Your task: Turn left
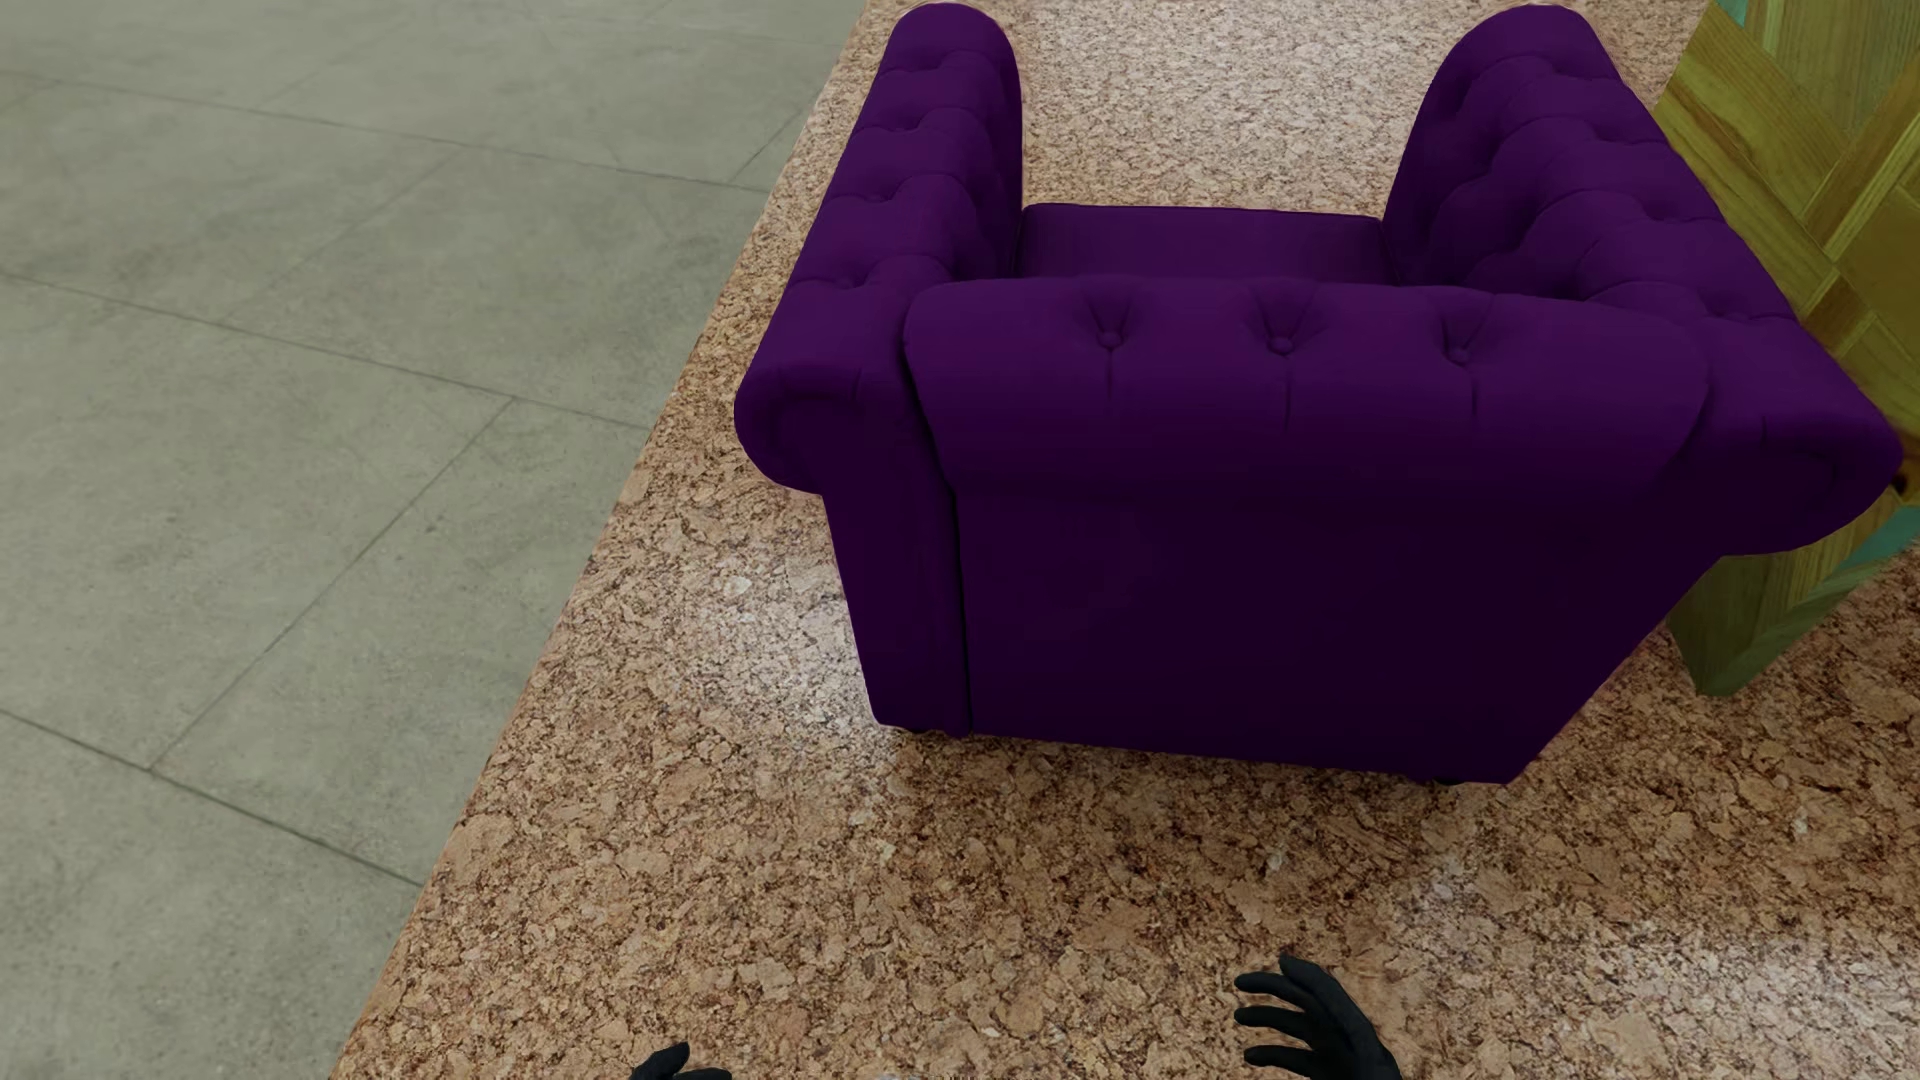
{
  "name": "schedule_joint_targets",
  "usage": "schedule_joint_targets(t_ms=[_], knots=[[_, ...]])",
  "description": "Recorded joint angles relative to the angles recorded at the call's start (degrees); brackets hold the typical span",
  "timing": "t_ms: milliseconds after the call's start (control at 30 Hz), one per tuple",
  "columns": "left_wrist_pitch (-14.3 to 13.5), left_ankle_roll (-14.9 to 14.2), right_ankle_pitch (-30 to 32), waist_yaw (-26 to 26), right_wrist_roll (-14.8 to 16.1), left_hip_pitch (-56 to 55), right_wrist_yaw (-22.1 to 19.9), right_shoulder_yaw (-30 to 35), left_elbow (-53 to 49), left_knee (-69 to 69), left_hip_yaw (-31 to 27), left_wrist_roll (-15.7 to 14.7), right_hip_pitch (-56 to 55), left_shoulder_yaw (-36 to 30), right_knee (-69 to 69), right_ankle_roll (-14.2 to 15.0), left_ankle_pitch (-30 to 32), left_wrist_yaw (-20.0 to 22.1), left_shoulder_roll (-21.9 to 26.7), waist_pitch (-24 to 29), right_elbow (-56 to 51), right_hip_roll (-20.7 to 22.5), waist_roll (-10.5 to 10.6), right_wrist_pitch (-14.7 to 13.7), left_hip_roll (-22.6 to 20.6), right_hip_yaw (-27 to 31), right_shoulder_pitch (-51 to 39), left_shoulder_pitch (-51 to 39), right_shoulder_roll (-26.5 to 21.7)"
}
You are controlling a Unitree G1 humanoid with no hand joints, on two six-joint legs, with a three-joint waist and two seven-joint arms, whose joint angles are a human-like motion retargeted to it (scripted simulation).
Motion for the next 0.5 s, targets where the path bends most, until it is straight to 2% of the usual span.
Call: schedule_joint_targets(t_ms=[33, 100, 167, 200, 233, 267, 300, 333, 367, 400, 433, 467, 500], knots=[[0.0, -0.1, 0.1, 0.5, 0.1, -0.6, 0.5, -0.1, 0.3, -0.3, 0.0, 0.2, 0.0, 0.5, -0.3, -0.1, 0.6, 0.3, -0.5, -0.4, 0.3, -0.2, 0.4, 0.2, 0.3, -0.8, 0.3, 0.7, -0.6], [0.7, -0.2, -0.4, 2.0, -0.6, -0.7, 1.0, 0.6, 1.1, -1.6, 1.2, 0.4, -0.3, 0.2, 0.6, -0.2, 1.4, 1.6, 0.1, 0.0, -0.5, -1.5, -0.3, 1.0, 0.5, -1.9, -0.3, 2.7, -0.3], [3.0, -0.3, 0.2, 4.1, -1.6, -0.7, 1.7, 0.6, 0.0, -3.8, 1.9, 0.7, 0.8, 1.0, -1.6, -0.6, 0.4, 2.8, -0.1, -0.6, 1.9, -1.5, -0.7, -0.2, 1.0, -2.3, -0.4, 2.9, -1.0], [4.0, 3.4, 0.5, 2.7, -2.4, -0.7, 2.3, 0.0, -0.2, -1.7, 3.2, 1.3, 2.1, 0.6, -2.6, -0.6, -4.4, 3.2, -0.3, -0.1, 2.2, -1.4, 0.2, -0.2, 2.1, -3.0, -2.7, 3.8, -1.3], [5.2, 3.8, -0.2, 1.4, -3.1, -1.4, 2.6, -0.8, 0.6, 0.4, 4.5, 2.2, 2.3, 0.7, -1.7, -0.5, -6.4, 3.4, -0.6, 0.3, 0.0, -1.7, 1.0, -0.8, 3.3, -3.9, -2.8, 2.4, -1.7], [6.0, -2.5, -1.3, 1.3, -3.7, -1.7, 2.0, 0.0, -0.1, -0.5, 4.5, 3.1, 1.7, -0.5, -0.2, -0.5, -2.3, 3.8, -0.6, -0.1, 0.3, -2.2, 0.9, -2.3, 3.9, -4.6, -2.0, 0.7, -1.3], [5.4, 0.0, -1.7, 0.3, -4.0, -1.1, 1.3, 0.6, -0.3, -1.6, 3.9, 2.7, 1.6, -1.3, 1.9, -0.3, 2.7, 3.7, -0.1, 0.3, -0.9, -1.9, 1.1, -2.5, 3.5, -3.9, -1.3, 0.6, -0.9], [4.2, -1.1, -0.2, -1.0, -4.0, -1.0, 0.7, 0.3, -0.2, -1.4, 2.4, 1.8, 0.0, -1.0, 6.6, 0.1, 3.2, 3.6, 0.0, 1.0, -2.1, -1.5, 1.3, -2.2, 3.1, -2.6, -0.6, 0.9, 0.0], [2.2, -1.4, 4.6, -2.7, -3.9, -0.6, 0.1, 1.2, 1.0, -1.4, 0.7, 0.9, -2.8, -1.2, 13.9, 0.6, 3.6, 3.6, -0.5, 2.2, -1.9, -0.9, 1.4, -0.6, 2.6, -1.1, -1.7, 1.9, 0.6], [-0.5, -1.5, 5.3, -3.0, -3.6, -1.2, 0.2, 1.0, 1.6, -1.7, -0.5, -1.0, -4.3, -1.0, 13.7, 0.4, 3.6, 3.5, -0.2, 1.6, -0.6, 0.8, 0.3, 1.1, 2.0, 1.7, -2.6, 3.2, 0.7], [-3.0, -1.2, 1.0, -2.1, -3.3, -2.0, 0.8, -0.2, 0.9, -1.8, -1.1, -2.9, -2.8, 0.3, 5.9, -0.1, 3.1, 3.3, 0.1, 0.8, 0.2, 2.1, -1.6, 2.0, 1.1, 3.5, -2.5, 4.5, -0.4], [-4.4, -1.7, -0.6, 0.8, -3.0, -2.4, 1.2, -1.3, -0.4, -2.1, -1.7, -3.5, -1.3, 2.0, 1.6, -0.8, 2.4, 4.4, -1.6, -0.1, 1.2, 1.8, -2.5, 1.2, 0.5, 2.7, -0.1, 4.9, -2.3], [-4.6, 2.4, -0.2, 2.4, -3.1, -2.5, 0.9, -0.6, -0.3, -1.7, -0.4, -3.2, -0.1, 0.1, 0.4, -1.0, -0.3, 6.0, -0.8, -0.1, 2.5, 1.3, -2.8, 1.6, 1.3, 1.3, -0.8, 3.9, -1.9]])
